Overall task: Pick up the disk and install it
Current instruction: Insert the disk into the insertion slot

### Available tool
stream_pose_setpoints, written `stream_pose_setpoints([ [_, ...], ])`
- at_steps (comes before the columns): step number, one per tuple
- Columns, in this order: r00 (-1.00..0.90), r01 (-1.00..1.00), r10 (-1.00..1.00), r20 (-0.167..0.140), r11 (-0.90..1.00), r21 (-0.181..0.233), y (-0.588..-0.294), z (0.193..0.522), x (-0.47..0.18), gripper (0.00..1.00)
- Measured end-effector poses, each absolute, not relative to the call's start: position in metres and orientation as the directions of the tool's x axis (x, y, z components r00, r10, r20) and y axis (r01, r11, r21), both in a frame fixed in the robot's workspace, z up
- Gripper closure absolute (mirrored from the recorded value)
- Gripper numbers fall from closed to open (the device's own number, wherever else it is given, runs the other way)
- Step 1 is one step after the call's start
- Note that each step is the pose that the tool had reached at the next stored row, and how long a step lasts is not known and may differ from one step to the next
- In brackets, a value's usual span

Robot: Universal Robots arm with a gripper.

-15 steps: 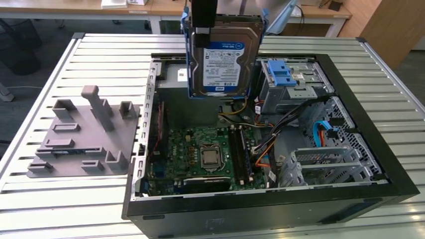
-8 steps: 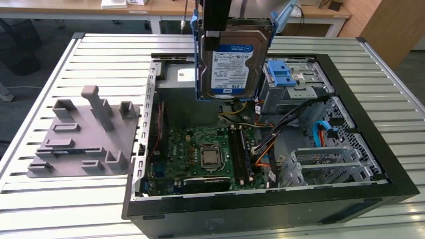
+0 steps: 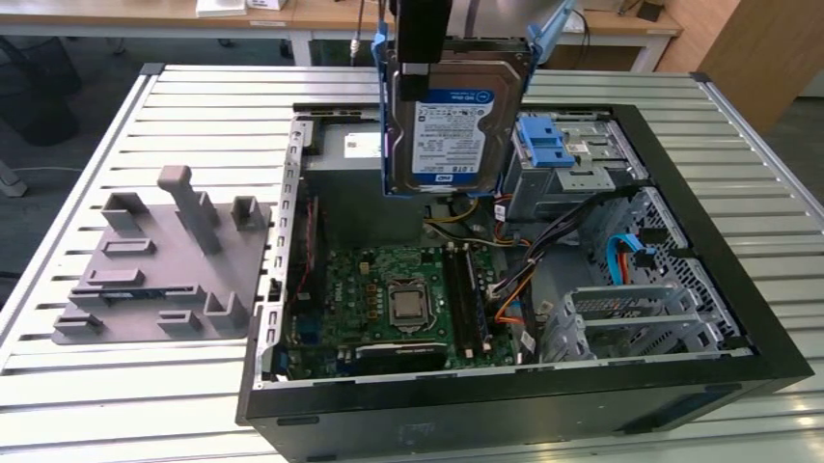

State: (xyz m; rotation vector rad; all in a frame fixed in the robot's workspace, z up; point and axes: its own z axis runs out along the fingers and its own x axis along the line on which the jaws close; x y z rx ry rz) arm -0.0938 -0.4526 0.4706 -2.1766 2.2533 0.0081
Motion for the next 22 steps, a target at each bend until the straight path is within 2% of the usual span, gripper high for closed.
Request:
stream_pose_setpoints([
  [16, -0.034, -0.999, -0.999, -0.01, 0.035, -0.014, -0.455, 0.468, -0.092, 0.64],
  [22, -0.035, -0.999, -0.999, -0.01, 0.035, -0.014, -0.47, 0.467, -0.092, 0.64],
])
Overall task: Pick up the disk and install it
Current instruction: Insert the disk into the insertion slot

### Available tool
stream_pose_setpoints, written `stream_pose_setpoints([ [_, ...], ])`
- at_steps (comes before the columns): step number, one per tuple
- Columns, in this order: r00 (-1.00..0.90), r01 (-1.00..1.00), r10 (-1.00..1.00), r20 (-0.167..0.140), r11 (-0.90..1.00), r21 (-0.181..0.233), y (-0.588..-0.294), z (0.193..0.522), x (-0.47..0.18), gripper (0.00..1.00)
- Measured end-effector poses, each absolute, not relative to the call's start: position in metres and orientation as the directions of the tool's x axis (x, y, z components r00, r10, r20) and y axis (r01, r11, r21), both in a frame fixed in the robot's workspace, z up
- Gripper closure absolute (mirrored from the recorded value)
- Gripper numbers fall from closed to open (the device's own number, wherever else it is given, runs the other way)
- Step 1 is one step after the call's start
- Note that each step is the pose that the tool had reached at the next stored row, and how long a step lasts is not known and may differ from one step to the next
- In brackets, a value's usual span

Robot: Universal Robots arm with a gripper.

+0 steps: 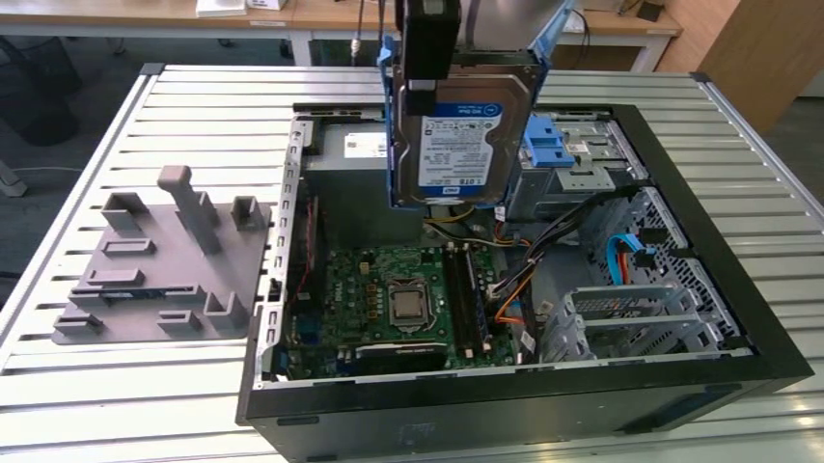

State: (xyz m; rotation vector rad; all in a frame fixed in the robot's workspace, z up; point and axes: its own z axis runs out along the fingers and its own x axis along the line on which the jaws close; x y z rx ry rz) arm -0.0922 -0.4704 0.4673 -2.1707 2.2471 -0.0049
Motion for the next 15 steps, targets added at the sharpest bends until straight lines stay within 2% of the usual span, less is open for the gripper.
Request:
stream_pose_setpoints([
  [5, -0.034, -0.999, -0.999, -0.01, 0.035, -0.012, -0.489, 0.466, -0.091, 0.64],
  [15, -0.035, -0.999, -0.999, -0.01, 0.035, 0.006, -0.498, 0.464, -0.074, 0.64],
])
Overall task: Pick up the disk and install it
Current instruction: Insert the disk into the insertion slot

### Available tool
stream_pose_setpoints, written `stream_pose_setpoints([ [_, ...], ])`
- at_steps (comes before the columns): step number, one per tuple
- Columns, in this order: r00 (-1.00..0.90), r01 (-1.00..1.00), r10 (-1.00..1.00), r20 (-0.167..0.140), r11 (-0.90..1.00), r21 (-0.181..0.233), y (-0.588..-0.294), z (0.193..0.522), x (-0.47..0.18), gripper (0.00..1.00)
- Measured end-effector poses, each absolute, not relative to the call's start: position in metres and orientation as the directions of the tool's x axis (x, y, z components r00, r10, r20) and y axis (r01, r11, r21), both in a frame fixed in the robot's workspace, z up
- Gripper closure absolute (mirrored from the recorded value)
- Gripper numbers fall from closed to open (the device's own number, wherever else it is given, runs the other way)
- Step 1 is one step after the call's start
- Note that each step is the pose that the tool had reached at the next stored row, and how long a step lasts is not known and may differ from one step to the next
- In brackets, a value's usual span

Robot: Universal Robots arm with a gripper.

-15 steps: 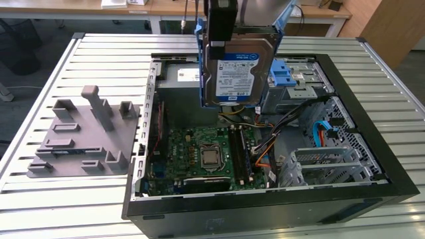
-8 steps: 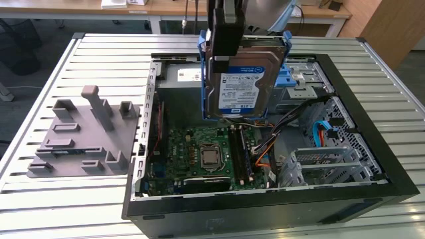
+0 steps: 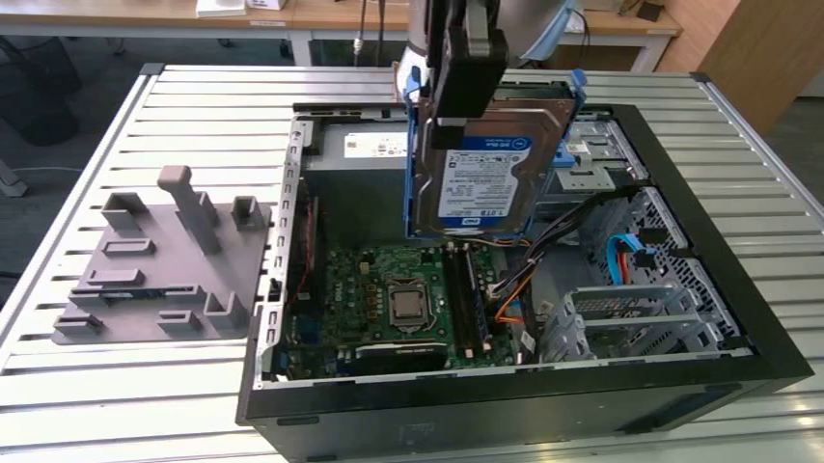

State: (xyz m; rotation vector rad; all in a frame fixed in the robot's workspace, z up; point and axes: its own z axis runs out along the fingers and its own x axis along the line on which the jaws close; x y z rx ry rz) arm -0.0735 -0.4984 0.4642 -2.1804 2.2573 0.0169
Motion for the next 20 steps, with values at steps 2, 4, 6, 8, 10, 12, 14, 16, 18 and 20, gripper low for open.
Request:
stream_pose_setpoints([
  [2, -0.035, -0.999, -0.999, -0.01, 0.035, 0.006, -0.502, 0.464, -0.074, 0.64],
  [4, -0.035, -0.999, -0.999, -0.01, 0.035, 0.006, -0.509, 0.464, -0.074, 0.64],
  [6, -0.035, -0.999, -0.999, -0.01, 0.035, 0.006, -0.517, 0.463, -0.074, 0.64],
  [8, -0.035, -0.999, -0.999, -0.01, 0.035, 0.006, -0.524, 0.463, -0.073, 0.64],
  [10, -0.035, -0.999, -0.999, -0.01, 0.035, 0.006, -0.527, 0.463, -0.07, 0.64],
  [12, -0.035, -0.999, -0.999, -0.01, 0.035, 0.006, -0.529, 0.463, -0.062, 0.64],
  [14, -0.035, -0.999, -0.999, -0.01, 0.035, 0.006, -0.529, 0.463, -0.053, 0.64],
  [16, -0.035, -0.999, -0.999, -0.01, 0.035, 0.007, -0.53, 0.463, -0.045, 0.64],
  [18, -0.035, -0.999, -0.999, -0.01, 0.035, 0.007, -0.531, 0.463, -0.039, 0.64],
  [20, -0.035, -0.999, -0.999, -0.01, 0.035, 0.007, -0.535, 0.462, -0.037, 0.64],
])
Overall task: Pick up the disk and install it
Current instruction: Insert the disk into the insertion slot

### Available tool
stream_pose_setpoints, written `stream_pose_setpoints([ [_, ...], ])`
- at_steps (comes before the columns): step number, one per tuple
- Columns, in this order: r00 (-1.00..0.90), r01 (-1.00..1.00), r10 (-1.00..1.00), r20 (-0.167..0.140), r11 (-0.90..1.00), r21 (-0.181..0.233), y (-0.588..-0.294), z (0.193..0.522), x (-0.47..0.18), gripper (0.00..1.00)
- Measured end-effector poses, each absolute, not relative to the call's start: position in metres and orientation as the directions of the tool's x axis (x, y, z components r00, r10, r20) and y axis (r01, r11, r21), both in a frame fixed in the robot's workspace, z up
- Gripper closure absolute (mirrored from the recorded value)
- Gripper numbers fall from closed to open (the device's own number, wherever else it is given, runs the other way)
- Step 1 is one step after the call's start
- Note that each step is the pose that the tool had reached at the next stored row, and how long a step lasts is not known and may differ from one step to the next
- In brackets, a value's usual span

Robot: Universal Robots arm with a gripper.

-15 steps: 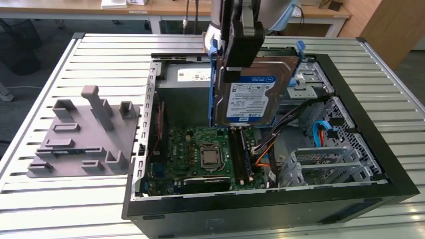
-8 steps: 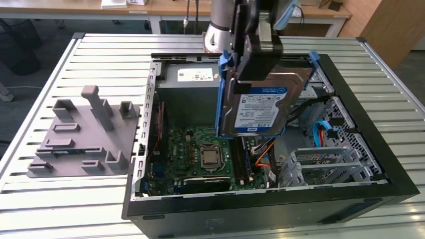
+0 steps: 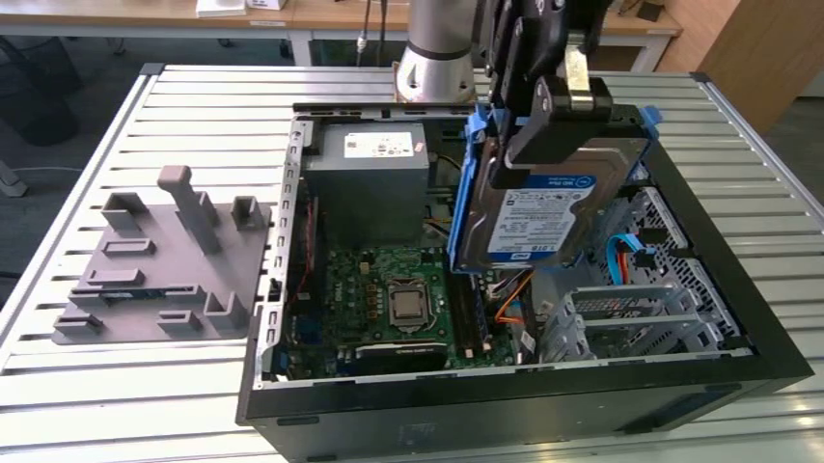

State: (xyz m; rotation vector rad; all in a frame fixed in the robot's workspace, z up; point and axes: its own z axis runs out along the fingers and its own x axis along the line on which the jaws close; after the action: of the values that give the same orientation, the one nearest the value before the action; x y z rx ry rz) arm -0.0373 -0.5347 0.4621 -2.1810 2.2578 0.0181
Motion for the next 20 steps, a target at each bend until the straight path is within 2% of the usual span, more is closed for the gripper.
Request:
stream_pose_setpoints([
  [6, -0.035, -0.999, -0.999, -0.011, 0.035, 0.007, -0.55, 0.46, -0.034, 0.64],
  [20, -0.035, -0.999, -0.999, -0.011, 0.035, 0.007, -0.551, 0.46, -0.031, 0.64],
])
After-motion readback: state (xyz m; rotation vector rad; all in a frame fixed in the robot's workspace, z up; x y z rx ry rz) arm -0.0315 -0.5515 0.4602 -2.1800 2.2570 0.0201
